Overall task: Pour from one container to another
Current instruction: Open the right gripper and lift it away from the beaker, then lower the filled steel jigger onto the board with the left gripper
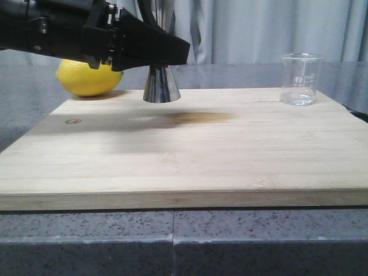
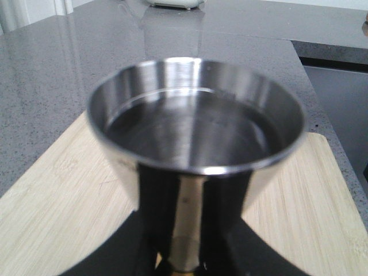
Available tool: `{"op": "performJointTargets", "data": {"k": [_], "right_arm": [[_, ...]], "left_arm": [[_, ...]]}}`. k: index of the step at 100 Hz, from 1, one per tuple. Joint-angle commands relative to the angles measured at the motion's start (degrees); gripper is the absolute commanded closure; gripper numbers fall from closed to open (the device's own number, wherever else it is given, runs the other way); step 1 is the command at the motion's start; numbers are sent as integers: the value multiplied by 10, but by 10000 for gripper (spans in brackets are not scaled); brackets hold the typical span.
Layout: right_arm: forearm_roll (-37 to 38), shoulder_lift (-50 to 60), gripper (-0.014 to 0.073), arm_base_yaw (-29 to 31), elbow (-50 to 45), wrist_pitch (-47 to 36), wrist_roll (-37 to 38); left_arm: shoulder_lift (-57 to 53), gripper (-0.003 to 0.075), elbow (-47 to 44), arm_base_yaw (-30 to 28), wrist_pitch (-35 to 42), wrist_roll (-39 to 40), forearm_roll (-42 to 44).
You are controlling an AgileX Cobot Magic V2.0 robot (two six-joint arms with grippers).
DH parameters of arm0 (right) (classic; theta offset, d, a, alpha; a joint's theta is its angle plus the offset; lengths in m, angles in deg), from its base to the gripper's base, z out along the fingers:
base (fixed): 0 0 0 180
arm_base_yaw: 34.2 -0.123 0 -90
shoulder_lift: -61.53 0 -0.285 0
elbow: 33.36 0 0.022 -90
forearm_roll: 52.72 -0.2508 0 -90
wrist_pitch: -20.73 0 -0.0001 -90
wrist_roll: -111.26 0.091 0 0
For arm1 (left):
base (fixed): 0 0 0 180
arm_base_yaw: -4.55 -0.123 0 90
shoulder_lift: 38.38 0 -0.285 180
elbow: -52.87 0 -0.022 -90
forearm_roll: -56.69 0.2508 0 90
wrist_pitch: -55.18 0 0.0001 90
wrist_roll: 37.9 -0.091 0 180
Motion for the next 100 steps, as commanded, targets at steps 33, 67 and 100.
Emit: {"op": "performJointTargets", "data": {"k": [33, 67, 100], "right_arm": [[1, 4, 60, 2, 14, -35, 1], [1, 4, 60, 2, 14, -34, 1], [1, 4, 60, 2, 14, -34, 1]], "left_arm": [[-17, 661, 16, -44, -78, -10, -65], [-11, 661, 16, -46, -81, -22, -53], [-11, 661, 12, -46, -83, -22, -37]]}}
